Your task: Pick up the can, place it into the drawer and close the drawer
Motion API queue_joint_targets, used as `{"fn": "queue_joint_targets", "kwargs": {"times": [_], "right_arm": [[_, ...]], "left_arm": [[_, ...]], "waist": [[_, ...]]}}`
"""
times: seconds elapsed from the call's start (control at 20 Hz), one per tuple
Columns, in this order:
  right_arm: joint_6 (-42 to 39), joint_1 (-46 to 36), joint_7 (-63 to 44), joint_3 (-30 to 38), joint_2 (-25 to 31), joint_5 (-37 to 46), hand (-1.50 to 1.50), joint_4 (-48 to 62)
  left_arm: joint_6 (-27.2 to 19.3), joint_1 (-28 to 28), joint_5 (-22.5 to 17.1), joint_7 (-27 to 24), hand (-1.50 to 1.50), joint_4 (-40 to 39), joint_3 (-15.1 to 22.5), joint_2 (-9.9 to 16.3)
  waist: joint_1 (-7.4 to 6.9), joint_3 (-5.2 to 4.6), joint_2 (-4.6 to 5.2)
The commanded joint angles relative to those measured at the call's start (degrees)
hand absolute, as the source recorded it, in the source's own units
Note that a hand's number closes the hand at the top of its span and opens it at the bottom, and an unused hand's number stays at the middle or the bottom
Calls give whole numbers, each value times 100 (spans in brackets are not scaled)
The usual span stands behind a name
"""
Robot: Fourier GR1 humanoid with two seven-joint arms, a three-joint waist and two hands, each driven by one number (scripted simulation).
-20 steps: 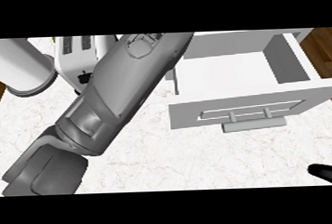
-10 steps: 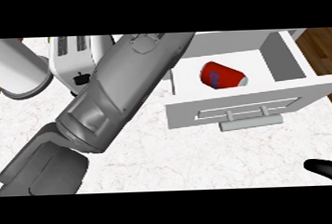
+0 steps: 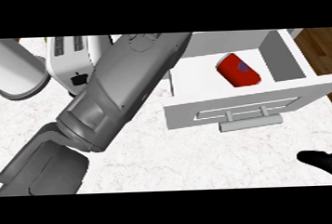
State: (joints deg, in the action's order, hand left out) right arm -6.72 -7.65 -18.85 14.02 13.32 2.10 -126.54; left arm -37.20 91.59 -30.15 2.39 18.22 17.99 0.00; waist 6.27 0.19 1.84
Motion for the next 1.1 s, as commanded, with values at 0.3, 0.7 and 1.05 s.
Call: {"fn": "queue_joint_targets", "kwargs": {"times": [0.3,0.7,1.05], "right_arm": [[-103,-401,992,-725,555,1735,-150,972],[390,-1038,1356,-1518,597,3269,-150,2250],[1072,-1437,1820,-2064,410,4394,-150,3815]], "left_arm": [[-37,215,-507,-151,-150,24,-126,0],[116,205,-377,-459,-150,-278,-155,0],[189,365,-328,-226,-150,-404,-230,77]], "waist": [[-162,1,0],[-450,-8,-43],[-534,-8,-75]]}}
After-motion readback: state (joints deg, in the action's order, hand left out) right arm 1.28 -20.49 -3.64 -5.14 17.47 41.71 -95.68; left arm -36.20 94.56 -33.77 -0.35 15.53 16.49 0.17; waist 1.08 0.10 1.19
